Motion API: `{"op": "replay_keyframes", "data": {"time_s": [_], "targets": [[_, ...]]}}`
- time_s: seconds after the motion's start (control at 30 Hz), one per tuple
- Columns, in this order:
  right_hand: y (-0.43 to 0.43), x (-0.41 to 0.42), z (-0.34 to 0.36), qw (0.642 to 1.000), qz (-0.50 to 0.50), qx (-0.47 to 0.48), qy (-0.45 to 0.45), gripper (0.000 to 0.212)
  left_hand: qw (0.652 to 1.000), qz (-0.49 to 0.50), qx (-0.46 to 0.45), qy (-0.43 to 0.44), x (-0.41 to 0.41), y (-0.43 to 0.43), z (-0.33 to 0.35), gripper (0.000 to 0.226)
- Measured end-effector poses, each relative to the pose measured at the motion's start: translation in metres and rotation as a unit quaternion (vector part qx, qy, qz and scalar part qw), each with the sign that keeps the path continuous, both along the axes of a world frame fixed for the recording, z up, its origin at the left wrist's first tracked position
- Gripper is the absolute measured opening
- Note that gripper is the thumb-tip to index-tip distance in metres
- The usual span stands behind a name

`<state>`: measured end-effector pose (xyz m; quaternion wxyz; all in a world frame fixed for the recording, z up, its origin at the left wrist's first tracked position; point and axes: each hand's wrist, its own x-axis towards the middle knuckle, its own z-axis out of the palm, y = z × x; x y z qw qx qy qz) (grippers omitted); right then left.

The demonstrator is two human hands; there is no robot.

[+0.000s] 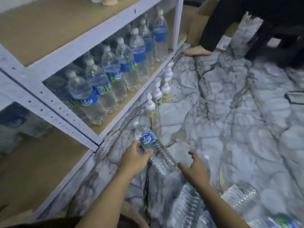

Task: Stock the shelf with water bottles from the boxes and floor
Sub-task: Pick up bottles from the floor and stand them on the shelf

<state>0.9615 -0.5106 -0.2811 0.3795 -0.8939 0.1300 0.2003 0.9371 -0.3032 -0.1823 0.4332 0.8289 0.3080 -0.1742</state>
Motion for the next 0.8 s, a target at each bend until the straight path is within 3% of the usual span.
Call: {"op": "replay_keyframes", "data": {"time_s": [0.1,0.2,0.3,0.47,0.63,0.8], "targets": [[-0.011,-0.011,-0.033,0.995,-0.080,-0.060,0.012,0.085,0.999,-0.014,-0.023,0.039,-0.006,-0.026,-0.039,0.057],[-0.019,-0.011,-0.058,0.982,-0.154,-0.106,0.038,0.108,0.995,-0.029,-0.045,0.083,-0.006,-0.042,-0.071,0.070],[-0.026,-0.014,-0.078,0.966,-0.214,-0.059,0.134,0.128,0.992,-0.020,-0.069,0.107,-0.002,-0.051,-0.091,0.076],[-0.026,-0.017,-0.095,0.955,-0.259,-0.080,0.117,0.117,0.987,0.046,-0.089,0.125,0.008,-0.066,-0.126,0.093],[-0.025,-0.015,-0.102,0.953,-0.265,-0.091,0.116,0.121,0.976,0.123,-0.108,0.141,0.030,-0.079,-0.164,0.134],[-0.027,-0.014,-0.108,0.953,-0.265,-0.099,0.111,0.119,0.976,0.152,-0.076,0.133,0.041,-0.077,-0.197,0.122]]}}
